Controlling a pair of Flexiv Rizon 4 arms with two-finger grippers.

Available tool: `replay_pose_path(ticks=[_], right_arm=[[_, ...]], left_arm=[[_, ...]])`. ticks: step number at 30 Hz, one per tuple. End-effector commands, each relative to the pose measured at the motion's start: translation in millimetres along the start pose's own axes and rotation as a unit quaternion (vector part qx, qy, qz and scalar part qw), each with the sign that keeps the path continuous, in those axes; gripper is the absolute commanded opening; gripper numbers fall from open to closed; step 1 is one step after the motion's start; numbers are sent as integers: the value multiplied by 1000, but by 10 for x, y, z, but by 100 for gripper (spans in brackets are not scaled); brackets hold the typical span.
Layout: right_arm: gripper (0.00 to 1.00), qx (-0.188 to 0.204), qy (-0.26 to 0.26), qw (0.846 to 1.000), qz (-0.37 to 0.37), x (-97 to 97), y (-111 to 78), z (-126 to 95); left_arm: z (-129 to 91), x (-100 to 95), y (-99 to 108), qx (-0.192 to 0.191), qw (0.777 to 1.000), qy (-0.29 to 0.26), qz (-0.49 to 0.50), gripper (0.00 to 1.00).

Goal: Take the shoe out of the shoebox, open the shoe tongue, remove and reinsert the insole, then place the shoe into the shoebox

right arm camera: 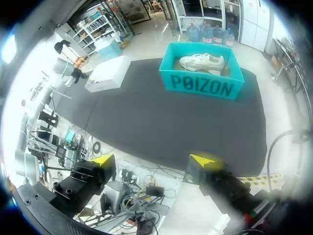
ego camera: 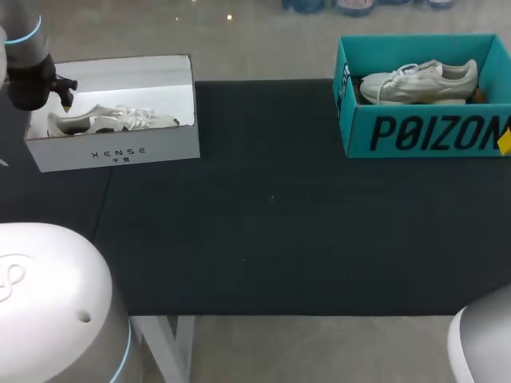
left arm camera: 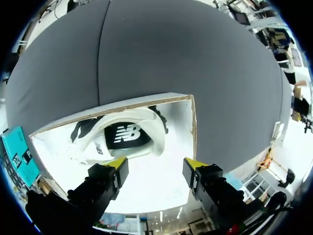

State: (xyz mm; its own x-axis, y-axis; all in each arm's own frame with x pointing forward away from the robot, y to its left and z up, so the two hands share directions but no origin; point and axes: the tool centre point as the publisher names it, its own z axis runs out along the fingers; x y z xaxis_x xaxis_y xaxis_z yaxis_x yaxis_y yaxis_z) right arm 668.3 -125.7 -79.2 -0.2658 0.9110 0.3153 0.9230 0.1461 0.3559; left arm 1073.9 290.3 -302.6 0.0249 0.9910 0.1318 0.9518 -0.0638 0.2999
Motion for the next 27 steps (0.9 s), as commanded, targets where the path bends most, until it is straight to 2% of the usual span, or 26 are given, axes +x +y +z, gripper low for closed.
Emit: replay_pose_path(ticks=[1, 5, 10, 19, 20, 21, 27], right_arm=[[100, 4, 0, 1000, 0, -4, 33, -2], [100, 4, 0, 1000, 0, -4, 33, -2], [100, 4, 0, 1000, 0, -4, 33, -2], [100, 4, 0, 1000, 0, -4, 33, -2], [100, 4, 0, 1000, 0, -4, 33, -2], [100, 4, 0, 1000, 0, -4, 33, -2], [100, 4, 0, 1000, 0, -4, 33, -2]], left_arm=[[-349, -116, -53, -19, 1000, 0, 4, 100], [-679, -360, -24, -33, 999, -11, -5, 100], [-1095, -784, -59, -42, 998, -39, 0, 100], [-1541, -1449, -171, -21, 996, -88, 19, 100], [-1578, -1503, -189, -25, 997, -74, 26, 100], [-1621, -1543, -202, -21, 996, -84, 29, 100], [-1621, -1543, -202, -21, 996, -84, 29, 100]])
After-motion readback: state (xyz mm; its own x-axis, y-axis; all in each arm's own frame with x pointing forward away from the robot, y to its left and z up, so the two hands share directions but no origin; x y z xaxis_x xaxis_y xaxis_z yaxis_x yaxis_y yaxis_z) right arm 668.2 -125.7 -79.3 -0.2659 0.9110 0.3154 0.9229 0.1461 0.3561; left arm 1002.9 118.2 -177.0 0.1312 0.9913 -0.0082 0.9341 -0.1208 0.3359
